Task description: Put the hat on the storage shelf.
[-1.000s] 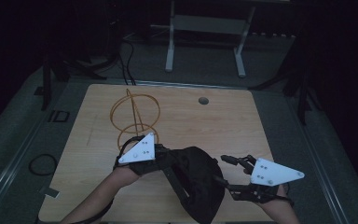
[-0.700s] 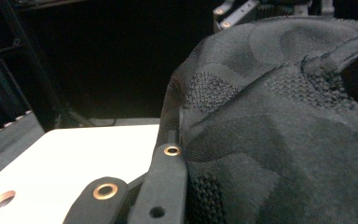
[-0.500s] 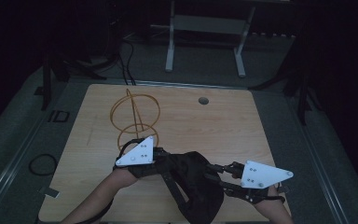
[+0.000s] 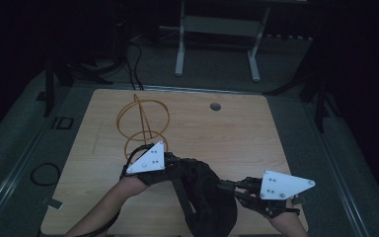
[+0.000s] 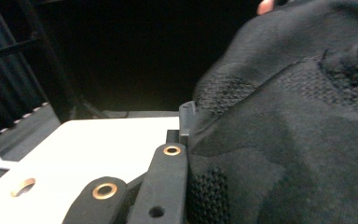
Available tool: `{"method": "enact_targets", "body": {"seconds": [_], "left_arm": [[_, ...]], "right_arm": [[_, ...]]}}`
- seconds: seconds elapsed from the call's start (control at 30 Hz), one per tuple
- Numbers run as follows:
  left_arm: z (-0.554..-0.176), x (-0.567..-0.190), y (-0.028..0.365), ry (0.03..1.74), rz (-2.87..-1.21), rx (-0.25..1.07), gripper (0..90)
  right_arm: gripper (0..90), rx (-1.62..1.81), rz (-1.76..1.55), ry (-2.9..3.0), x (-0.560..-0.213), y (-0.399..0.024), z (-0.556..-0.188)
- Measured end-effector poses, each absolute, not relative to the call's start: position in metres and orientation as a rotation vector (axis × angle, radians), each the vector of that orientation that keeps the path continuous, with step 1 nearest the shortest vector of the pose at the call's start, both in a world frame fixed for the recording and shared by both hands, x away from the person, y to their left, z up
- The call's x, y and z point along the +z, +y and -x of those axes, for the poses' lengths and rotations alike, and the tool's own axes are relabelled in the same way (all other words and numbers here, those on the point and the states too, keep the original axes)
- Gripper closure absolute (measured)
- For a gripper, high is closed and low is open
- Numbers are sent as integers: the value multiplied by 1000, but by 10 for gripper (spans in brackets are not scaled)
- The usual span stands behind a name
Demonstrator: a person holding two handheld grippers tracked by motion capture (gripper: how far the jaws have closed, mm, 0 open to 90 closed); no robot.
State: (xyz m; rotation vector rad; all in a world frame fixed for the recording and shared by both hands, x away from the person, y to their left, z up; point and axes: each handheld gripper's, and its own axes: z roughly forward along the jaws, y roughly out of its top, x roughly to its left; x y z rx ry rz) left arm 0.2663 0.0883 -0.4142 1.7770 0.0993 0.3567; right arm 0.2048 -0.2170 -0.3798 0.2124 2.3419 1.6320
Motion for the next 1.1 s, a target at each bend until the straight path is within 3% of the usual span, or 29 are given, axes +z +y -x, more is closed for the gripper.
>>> {"method": "enact_targets", "body": {"seconds": [0.1,0.17,0.27,0.4,0.73,1.1], "left_arm": [[-267,-412,89,126,-1766,385,873],[-268,-410,91,152,-1754,409,807],[-268,-407,94,198,-1751,438,616],[-265,-404,98,225,-1746,482,521],[-258,-408,119,346,-1799,547,502],[-240,-434,146,468,-1831,527,492]], "right_arm": [[888,1654,-250,2327,-378,-217,-206],[889,1664,-299,2316,-375,-218,-209],[889,1676,-329,2271,-369,-220,-209],[889,1664,-340,2219,-361,-221,-209],[888,1657,-424,2112,-350,-232,-215],[888,1612,-517,1990,-341,-238,-231]]}}
